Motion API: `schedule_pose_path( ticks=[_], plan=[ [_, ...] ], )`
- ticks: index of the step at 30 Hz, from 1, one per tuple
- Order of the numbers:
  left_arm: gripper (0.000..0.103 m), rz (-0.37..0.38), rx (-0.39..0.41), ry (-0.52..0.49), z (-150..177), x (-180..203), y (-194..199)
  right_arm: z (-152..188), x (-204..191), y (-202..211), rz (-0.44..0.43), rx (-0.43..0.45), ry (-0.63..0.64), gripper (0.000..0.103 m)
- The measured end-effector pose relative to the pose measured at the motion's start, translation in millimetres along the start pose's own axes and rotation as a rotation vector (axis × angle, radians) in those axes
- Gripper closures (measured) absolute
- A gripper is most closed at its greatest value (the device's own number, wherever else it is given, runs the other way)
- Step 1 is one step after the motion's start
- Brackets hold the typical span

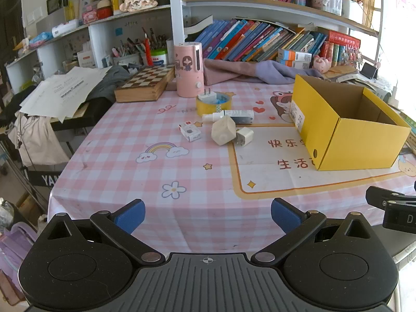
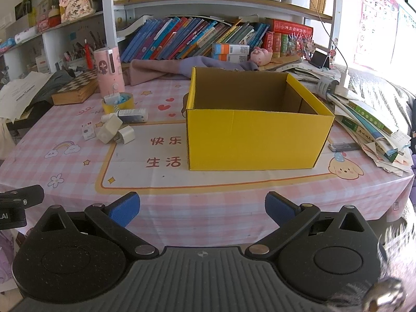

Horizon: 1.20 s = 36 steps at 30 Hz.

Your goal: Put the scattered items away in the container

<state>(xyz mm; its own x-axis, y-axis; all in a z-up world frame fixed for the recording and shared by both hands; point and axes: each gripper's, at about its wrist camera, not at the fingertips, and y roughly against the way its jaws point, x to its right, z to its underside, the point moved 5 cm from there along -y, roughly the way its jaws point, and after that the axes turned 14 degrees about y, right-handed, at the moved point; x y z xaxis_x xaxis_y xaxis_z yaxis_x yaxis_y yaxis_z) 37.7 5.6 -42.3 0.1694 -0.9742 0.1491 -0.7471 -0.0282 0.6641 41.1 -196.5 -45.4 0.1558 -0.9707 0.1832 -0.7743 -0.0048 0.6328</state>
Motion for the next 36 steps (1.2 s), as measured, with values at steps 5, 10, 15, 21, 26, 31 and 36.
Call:
schedule_pose_path(
  ticks=[5, 10, 15, 21, 26, 31, 36],
  plan=[
    [0.000, 0.002, -0.001, -0.003, 1.3, -1.6, -0.7, 0.4, -0.7, 0.0, 0.000, -0.001, 0.000, 0.000],
    [0.000, 0.006, -0.010, -0.009, 1.0, -2.3, -1.9, 0.1, -0.8, 0.0, 0.000, -0.003, 0.000, 0.000],
    [0.000, 0.004, -0.019, -0.011, -1.2, -2.2, -2.7, -0.4, -1.4, 0.0, 0.001, -0.002, 0.001, 0.000],
    [0.000, 0.012, -0.029, -0.002, -3.4, -4.0, -4.8, -0.5, -4.6, -0.8, -0.003, -0.001, 0.004, 0.000],
    [0.000, 0.025, -0.036, -0.007, -3.0, -5.3, -6.5, -2.7, -7.7, -3.0, -0.009, -0.005, 0.007, 0.000],
    [0.000, 0.026, -0.046, -0.001, -1.8, -8.7, -8.8, -6.0, -9.1, -3.2, -0.014, -0.012, 0.016, 0.000],
    [0.000, 0.029, -0.056, -0.003, -0.7, -11.4, -11.4, -7.4, -12.1, -4.9, -0.021, -0.020, 0.025, 0.000]
  ],
)
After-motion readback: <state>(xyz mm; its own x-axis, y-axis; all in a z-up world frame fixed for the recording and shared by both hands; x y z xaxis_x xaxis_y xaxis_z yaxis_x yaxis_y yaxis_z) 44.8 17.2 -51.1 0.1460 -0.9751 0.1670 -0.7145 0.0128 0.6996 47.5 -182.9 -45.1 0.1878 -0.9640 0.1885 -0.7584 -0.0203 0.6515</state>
